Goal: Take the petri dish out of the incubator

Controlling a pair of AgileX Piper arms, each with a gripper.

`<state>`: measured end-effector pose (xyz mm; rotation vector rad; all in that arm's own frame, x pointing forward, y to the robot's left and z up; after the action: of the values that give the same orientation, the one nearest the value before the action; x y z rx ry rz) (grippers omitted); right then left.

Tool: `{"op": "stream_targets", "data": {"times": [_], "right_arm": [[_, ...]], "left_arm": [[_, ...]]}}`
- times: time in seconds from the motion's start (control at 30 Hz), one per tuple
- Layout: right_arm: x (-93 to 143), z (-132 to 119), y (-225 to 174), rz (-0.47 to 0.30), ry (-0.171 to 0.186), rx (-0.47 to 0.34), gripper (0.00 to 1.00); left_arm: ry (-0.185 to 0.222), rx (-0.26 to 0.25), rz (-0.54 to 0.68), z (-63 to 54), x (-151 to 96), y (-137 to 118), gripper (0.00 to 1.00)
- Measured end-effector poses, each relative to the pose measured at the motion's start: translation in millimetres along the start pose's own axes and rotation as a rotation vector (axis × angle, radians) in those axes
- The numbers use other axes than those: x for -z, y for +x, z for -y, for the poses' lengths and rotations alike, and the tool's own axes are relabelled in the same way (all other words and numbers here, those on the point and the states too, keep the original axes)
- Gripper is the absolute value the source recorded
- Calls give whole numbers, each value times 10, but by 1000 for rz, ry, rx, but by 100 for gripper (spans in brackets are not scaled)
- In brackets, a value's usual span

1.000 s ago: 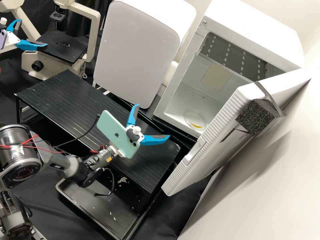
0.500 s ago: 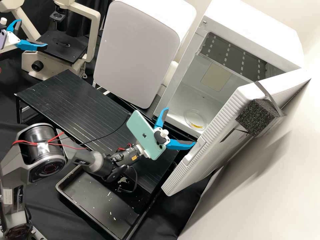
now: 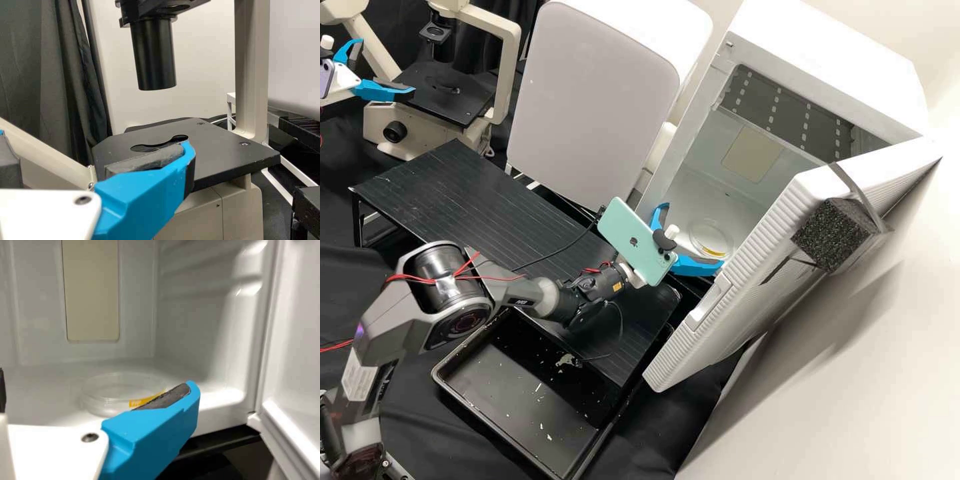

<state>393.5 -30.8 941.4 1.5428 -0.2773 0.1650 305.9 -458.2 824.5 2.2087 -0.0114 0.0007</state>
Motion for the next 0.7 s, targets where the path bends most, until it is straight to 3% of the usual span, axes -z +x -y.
{"op": "stream_targets", "data": {"times": [0.27, 0.7], "right_arm": [[-68, 34, 150, 58, 2, 33, 100], [-108, 41, 375, 67, 13, 35, 100]], "left_arm": [[0, 0, 0, 0, 0, 0, 100], [0, 0, 0, 0, 0, 0, 100]]}}
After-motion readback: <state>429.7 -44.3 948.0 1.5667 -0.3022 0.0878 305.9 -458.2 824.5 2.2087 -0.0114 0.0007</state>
